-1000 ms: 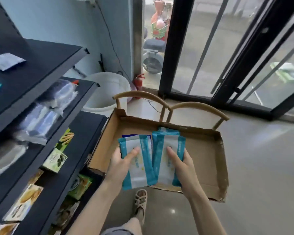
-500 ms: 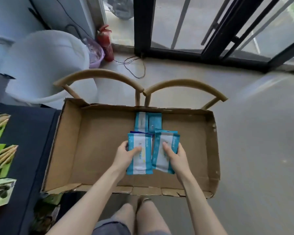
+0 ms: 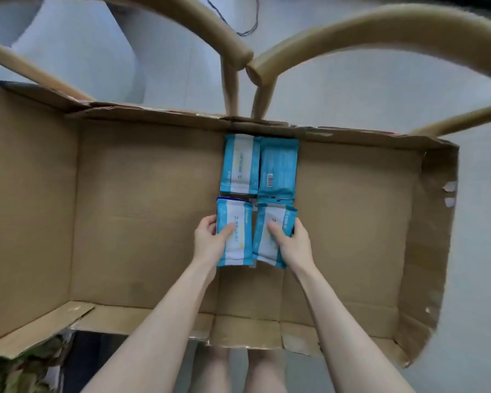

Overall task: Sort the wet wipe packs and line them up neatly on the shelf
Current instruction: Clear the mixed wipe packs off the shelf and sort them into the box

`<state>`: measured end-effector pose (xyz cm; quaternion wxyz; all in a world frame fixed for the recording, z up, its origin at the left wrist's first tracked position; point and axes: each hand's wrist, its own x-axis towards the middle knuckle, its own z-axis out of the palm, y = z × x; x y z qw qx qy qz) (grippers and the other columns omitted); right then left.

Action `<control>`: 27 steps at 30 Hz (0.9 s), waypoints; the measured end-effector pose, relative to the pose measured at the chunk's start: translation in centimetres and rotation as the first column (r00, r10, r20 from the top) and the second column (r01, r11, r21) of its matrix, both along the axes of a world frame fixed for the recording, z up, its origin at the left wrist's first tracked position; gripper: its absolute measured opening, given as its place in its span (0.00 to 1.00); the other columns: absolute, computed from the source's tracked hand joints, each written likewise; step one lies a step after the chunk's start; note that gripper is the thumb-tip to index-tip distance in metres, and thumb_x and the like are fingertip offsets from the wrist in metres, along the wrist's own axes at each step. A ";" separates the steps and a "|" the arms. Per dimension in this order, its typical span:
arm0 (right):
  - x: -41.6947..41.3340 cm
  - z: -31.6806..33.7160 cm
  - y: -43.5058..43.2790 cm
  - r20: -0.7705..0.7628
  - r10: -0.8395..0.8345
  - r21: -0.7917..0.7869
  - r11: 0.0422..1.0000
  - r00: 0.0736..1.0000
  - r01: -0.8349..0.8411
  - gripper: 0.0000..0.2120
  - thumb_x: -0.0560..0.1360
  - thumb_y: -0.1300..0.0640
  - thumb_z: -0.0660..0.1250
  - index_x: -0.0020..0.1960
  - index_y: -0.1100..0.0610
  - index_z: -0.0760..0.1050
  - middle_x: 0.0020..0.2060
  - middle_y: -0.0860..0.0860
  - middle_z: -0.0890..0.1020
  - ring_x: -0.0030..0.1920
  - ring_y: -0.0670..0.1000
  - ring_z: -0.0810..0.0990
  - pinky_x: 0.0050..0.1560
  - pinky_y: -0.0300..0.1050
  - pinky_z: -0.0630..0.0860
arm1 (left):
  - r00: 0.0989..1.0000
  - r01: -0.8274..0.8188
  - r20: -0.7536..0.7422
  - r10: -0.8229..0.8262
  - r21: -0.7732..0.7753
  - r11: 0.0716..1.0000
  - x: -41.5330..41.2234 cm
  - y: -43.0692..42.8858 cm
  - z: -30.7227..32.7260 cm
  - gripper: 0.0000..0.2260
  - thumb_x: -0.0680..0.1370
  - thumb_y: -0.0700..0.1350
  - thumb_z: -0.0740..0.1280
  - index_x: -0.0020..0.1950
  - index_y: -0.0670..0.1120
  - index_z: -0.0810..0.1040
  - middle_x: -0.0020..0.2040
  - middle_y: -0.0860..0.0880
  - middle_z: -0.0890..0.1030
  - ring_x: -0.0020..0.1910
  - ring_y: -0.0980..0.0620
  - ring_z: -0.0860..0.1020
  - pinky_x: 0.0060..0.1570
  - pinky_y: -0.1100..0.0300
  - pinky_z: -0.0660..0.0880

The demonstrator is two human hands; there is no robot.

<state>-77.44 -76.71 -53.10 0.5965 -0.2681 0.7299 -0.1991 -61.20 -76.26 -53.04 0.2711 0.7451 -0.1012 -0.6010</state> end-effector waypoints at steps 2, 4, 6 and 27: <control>-0.1 -2.3 -0.1 -0.066 0.047 -0.020 0.999 0.997 -0.048 0.08 0.76 0.53 0.68 0.54 0.52 0.74 0.49 0.47 0.81 0.48 0.46 0.80 0.44 0.33 0.76 | 1.000 0.001 0.020 0.000 -0.033 0.999 -0.2 0.1 -2.0 0.14 0.76 0.39 0.69 0.60 0.44 0.71 0.54 0.49 0.80 0.49 0.56 0.81 0.49 0.58 0.79; -0.1 -4.0 -0.1 -0.168 0.084 -0.056 0.994 0.982 -0.094 0.10 0.75 0.50 0.69 0.53 0.52 0.73 0.48 0.47 0.80 0.49 0.47 0.79 0.46 0.36 0.77 | 0.993 0.055 0.113 -0.044 -0.096 0.994 -0.4 0.5 -3.2 0.14 0.77 0.40 0.68 0.61 0.44 0.72 0.54 0.51 0.79 0.48 0.61 0.79 0.47 0.65 0.78; -0.1 -5.6 0.4 -0.315 0.146 -0.091 0.979 0.938 -0.183 0.15 0.73 0.46 0.69 0.54 0.53 0.72 0.50 0.48 0.77 0.53 0.51 0.74 0.54 0.47 0.74 | 0.951 0.176 0.278 -0.137 -0.120 0.977 -0.6 1.0 -4.3 0.14 0.77 0.44 0.68 0.62 0.46 0.73 0.55 0.51 0.75 0.52 0.57 0.76 0.53 0.63 0.74; 1.5 11.3 0.3 -0.623 0.590 -0.019 0.645 0.514 -0.764 0.19 0.79 0.53 0.60 0.66 0.60 0.69 0.64 0.56 0.71 0.61 0.58 0.69 0.61 0.50 0.68 | 0.578 0.689 0.617 -0.534 -0.019 0.724 1.5 3.9 10.9 0.19 0.79 0.48 0.63 0.69 0.45 0.70 0.66 0.49 0.70 0.66 0.50 0.67 0.63 0.56 0.63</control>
